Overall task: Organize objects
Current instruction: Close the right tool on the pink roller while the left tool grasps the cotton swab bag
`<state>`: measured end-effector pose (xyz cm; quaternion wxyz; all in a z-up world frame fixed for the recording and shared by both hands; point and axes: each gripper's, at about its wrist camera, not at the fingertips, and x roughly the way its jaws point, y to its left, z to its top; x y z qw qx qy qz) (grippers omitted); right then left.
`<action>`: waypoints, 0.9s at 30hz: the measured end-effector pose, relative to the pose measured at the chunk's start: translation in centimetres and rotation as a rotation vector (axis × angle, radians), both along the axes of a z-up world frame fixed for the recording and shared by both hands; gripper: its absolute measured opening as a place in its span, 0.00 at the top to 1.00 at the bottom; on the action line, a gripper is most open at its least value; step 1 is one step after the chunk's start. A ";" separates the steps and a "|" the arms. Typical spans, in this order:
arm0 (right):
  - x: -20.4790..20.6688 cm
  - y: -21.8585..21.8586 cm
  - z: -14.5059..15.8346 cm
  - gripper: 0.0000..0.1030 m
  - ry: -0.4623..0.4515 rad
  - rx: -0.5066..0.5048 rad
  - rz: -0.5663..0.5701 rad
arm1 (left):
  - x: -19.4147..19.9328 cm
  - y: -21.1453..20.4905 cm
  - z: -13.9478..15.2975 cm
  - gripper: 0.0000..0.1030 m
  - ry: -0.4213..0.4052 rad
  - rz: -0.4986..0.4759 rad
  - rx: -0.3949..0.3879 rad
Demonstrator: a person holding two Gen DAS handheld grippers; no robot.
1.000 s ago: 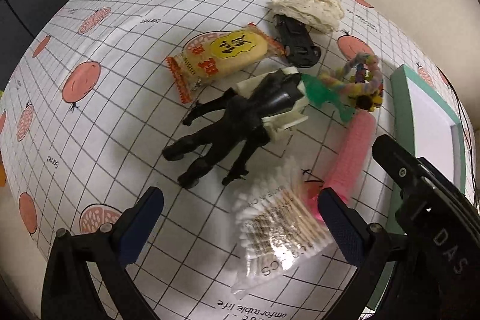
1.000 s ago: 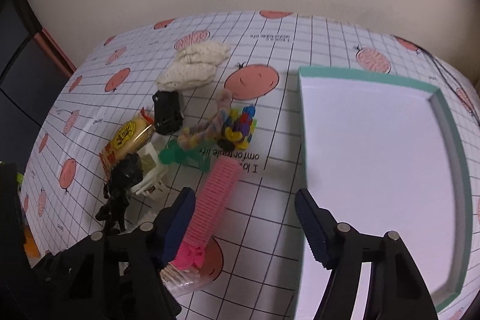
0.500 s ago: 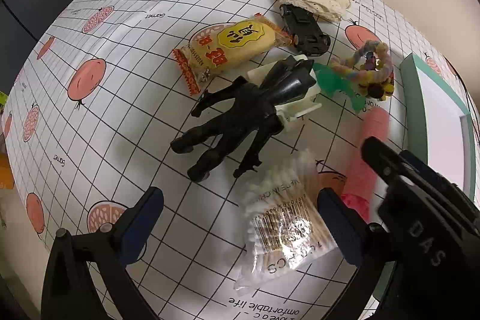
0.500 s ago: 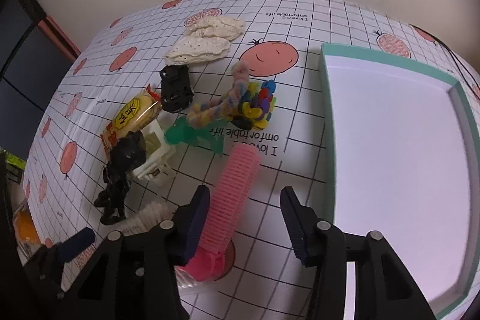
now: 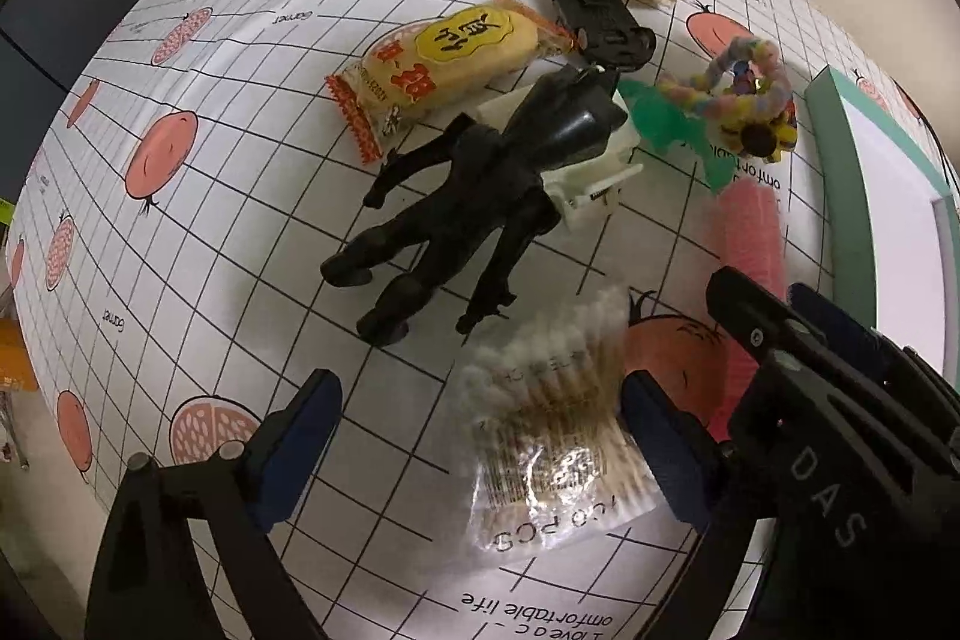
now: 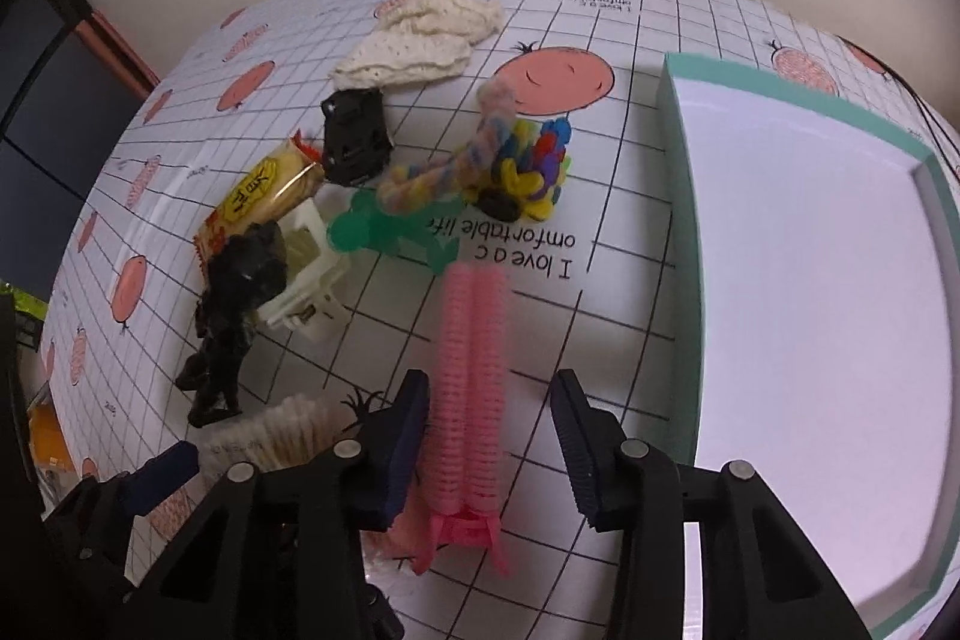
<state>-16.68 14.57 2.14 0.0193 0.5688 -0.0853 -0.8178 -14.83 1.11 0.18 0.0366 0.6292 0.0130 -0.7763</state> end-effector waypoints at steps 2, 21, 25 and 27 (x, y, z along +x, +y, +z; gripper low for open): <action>0.0 -0.1 -0.1 0.56 -0.001 0.005 0.001 | -0.1 -0.2 0.0 0.08 -0.002 0.002 0.006; 1.3 1.1 0.2 0.71 0.005 0.023 0.044 | 0.0 -1.6 1.2 0.59 0.046 -0.045 0.037; 1.6 1.1 0.2 0.71 0.001 0.028 0.042 | 0.0 -1.9 1.3 0.60 0.051 -0.055 0.036; 1.7 1.1 0.3 0.71 0.001 0.036 0.048 | -0.1 -2.2 1.5 0.60 0.053 -0.053 0.039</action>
